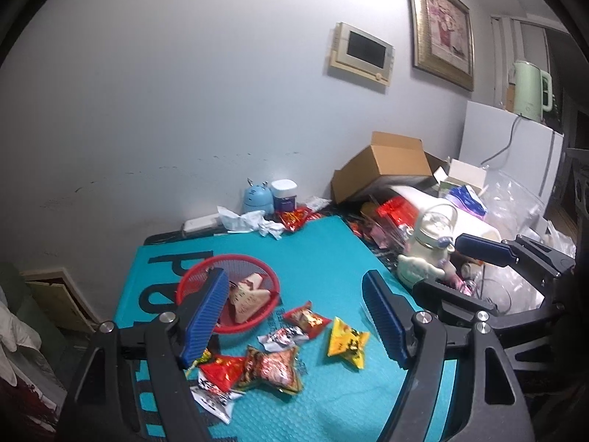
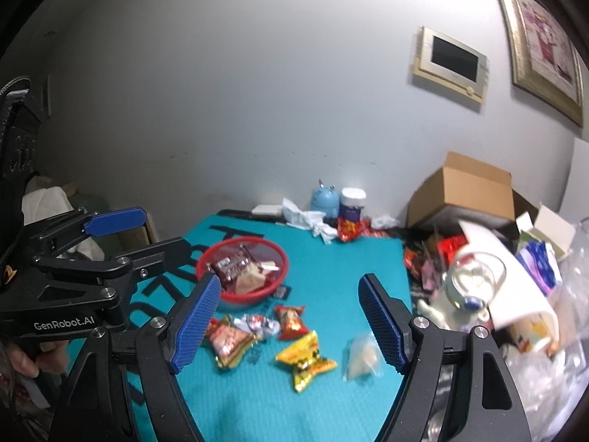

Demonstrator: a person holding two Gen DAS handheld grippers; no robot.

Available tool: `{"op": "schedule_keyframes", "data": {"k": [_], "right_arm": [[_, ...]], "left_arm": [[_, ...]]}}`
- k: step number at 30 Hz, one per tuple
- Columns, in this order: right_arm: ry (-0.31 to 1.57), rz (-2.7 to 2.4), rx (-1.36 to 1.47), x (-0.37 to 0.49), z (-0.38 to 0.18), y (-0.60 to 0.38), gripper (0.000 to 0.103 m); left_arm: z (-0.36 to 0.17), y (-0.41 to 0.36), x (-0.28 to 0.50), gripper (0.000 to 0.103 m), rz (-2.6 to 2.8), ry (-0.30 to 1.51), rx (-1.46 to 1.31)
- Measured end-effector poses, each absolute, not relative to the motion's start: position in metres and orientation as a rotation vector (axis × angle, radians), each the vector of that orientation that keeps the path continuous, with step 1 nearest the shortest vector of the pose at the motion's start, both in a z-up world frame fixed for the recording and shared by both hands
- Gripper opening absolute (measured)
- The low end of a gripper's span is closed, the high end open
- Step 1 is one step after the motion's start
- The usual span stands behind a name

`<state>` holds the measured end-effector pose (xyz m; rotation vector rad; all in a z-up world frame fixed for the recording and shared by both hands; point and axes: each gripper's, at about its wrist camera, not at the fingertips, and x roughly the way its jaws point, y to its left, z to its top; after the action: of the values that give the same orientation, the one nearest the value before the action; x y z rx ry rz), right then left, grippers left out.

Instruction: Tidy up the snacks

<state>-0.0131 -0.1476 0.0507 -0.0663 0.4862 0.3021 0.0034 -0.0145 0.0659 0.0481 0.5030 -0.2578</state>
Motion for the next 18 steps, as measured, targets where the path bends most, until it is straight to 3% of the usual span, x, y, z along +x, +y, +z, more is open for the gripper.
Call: {"op": "schedule_keyframes", "data": {"k": [18], "right_arm": [[0.589, 0.219, -0.011, -0.044, -0.003, -0.193, 0.078]], "left_arm": [[0.006, -0.059, -0.002, 0.074, -0.378, 0.662, 0.040]]}}
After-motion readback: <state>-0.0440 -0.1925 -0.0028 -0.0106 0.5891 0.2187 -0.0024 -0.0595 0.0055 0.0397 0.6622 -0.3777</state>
